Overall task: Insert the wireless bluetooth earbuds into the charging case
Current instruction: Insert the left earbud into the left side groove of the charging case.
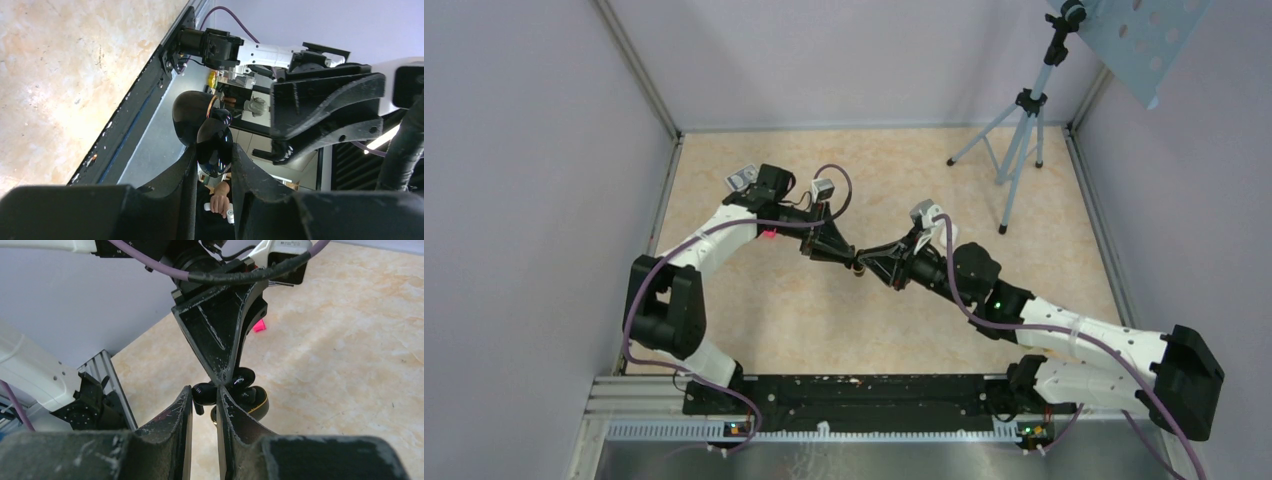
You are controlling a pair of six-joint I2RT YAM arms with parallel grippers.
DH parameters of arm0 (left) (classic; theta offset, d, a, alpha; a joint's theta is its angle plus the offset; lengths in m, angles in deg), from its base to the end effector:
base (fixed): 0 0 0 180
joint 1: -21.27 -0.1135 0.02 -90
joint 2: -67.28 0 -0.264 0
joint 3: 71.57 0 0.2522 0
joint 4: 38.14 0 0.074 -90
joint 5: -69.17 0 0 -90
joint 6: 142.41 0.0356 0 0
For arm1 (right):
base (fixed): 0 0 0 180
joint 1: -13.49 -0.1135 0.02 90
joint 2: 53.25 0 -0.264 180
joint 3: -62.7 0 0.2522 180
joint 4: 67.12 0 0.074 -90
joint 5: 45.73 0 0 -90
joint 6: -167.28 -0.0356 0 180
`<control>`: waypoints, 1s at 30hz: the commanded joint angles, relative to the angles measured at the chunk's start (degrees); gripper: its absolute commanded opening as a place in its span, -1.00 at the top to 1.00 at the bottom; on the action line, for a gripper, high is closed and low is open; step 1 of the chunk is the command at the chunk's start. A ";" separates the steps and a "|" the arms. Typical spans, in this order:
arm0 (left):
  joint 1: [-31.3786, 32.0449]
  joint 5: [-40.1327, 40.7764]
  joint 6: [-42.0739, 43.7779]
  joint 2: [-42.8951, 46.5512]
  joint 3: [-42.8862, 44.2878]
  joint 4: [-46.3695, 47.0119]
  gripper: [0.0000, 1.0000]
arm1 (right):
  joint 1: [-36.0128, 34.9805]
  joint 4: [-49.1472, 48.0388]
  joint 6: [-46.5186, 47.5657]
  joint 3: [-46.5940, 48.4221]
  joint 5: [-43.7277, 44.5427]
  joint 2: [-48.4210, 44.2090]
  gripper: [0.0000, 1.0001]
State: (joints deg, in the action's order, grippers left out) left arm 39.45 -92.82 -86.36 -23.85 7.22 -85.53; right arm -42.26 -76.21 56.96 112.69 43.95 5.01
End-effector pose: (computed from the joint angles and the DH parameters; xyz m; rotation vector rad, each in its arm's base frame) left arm 0.2882 -0.1303 0.2501 -0.1358 -2.4061 1.8241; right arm 0.1351 0.1987 0.3033 -0.5080 1.5750 1.0380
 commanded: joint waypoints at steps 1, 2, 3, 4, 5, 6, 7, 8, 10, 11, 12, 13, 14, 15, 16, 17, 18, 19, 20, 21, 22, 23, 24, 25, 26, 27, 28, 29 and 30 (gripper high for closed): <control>0.28 -3.19 -2.78 3.11 2.35 2.84 1.00 | 0.33 -6.37 1.66 -0.81 -1.66 -1.89 0.90; 0.24 -3.46 -3.16 2.93 2.25 2.65 1.00 | 0.36 -6.19 1.64 -0.81 -1.67 -1.92 0.91; 0.28 -3.20 -2.86 2.82 2.28 2.32 1.00 | 0.37 -6.22 1.68 -0.81 -1.68 -1.89 0.91; 0.28 -2.97 -2.89 2.85 2.06 2.37 1.00 | 0.37 -6.24 1.58 -0.81 -1.86 -1.92 0.91; 0.24 -2.97 -3.08 2.81 1.78 2.52 1.00 | 0.32 -6.20 1.52 -0.88 -1.95 -1.87 0.91; 0.22 -3.21 -3.28 2.77 1.50 2.67 1.00 | 0.34 -6.29 1.44 -0.89 -2.03 -1.89 0.91; 0.28 -3.49 -3.30 2.72 1.42 2.62 1.00 | 0.35 -6.26 1.36 -0.90 -2.02 -1.92 0.91; 0.28 -3.66 -3.30 2.72 1.41 2.54 1.00 | 0.36 -6.36 1.39 -0.94 -1.97 -1.80 0.91; 0.28 -3.76 -3.50 2.87 1.41 2.66 1.00 | 0.31 -6.75 1.32 -1.15 -1.81 -1.75 0.92; 0.28 -3.80 -3.64 2.92 1.49 2.69 1.00 | 0.36 -6.92 1.33 -1.16 -1.88 -1.67 0.92; 0.28 -3.92 -3.69 2.89 1.63 2.69 1.00 | 0.33 -6.96 1.25 -1.23 -2.05 -1.54 0.92; 0.27 -3.90 -3.80 2.90 1.67 2.69 1.00 | 0.35 -7.22 1.31 -1.29 -2.24 -1.30 0.92; 0.36 -3.95 -3.79 2.94 1.67 2.71 1.00 | 0.33 -7.48 1.26 -1.33 -2.42 -1.12 0.92; 0.37 -3.99 -3.83 2.90 1.65 2.77 1.00 | 0.37 -7.55 1.29 -1.33 -2.53 -0.94 0.92; 0.37 -4.06 -3.80 2.90 1.59 2.78 1.00 | 0.36 -7.54 1.27 -1.34 -2.59 -0.69 0.92; 0.35 -4.11 -3.83 2.89 1.52 2.86 1.00 | 0.37 -7.49 1.25 -1.48 -2.52 -0.51 0.92; 0.37 -4.23 -3.79 2.96 1.42 2.93 1.00 | 0.31 -7.63 1.22 -1.55 -2.50 -0.50 0.92; 0.37 -4.37 -3.73 2.98 1.30 3.03 1.00 | 0.33 -7.71 1.12 -1.79 -2.38 -0.51 0.92; 0.37 -4.49 -3.62 2.98 1.24 3.04 1.00 | 0.33 -7.85 1.01 -2.03 -2.23 -0.35 0.92; 0.37 -4.62 -3.45 3.07 1.11 3.04 1.00 | 0.37 -8.24 0.91 -2.18 -2.24 -0.23 0.92; 0.37 -4.71 -3.30 3.19 0.96 3.04 1.00 | 0.33 -8.44 0.89 -2.29 -2.43 -0.05 0.92; 0.35 -4.74 -3.24 3.30 0.75 3.03 1.00 | 0.37 -8.57 0.70 -2.31 -2.55 0.17 0.92; 0.37 -4.81 -3.30 3.39 0.53 3.22 1.00 | 0.33 -8.49 0.76 -2.19 -2.77 0.37 0.92; 0.37 -4.95 -3.31 3.52 0.30 3.37 1.00 | 0.37 -8.25 0.79 -2.09 -2.87 0.58 0.92; 0.36 -4.99 -3.29 3.52 0.15 3.51 1.00 | 0.32 -8.23 0.75 -2.04 -2.80 0.74 0.92; 0.37 -5.05 -3.29 3.52 0.09 3.58 1.00 | 0.36 -8.33 0.68 -2.06 -2.64 0.84 0.92; 0.37 -5.17 -3.30 3.62 0.09 3.65 1.00 | 0.32 -8.38 0.67 -2.10 -2.47 0.88 0.93; 0.37 -5.23 -3.24 3.59 0.12 3.66 1.00 | 0.30 -8.50 0.63 -2.12 -2.42 0.96 0.93; 0.37 -5.25 -3.20 3.59 0.17 3.66 1.00 | 0.31 -8.47 0.55 -2.13 -2.42 1.04 0.93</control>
State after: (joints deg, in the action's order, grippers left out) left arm 39.60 -95.62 -90.01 -23.17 7.64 -84.26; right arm -42.26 -81.29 57.64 110.57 42.20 5.67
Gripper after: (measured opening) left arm 0.317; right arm 0.185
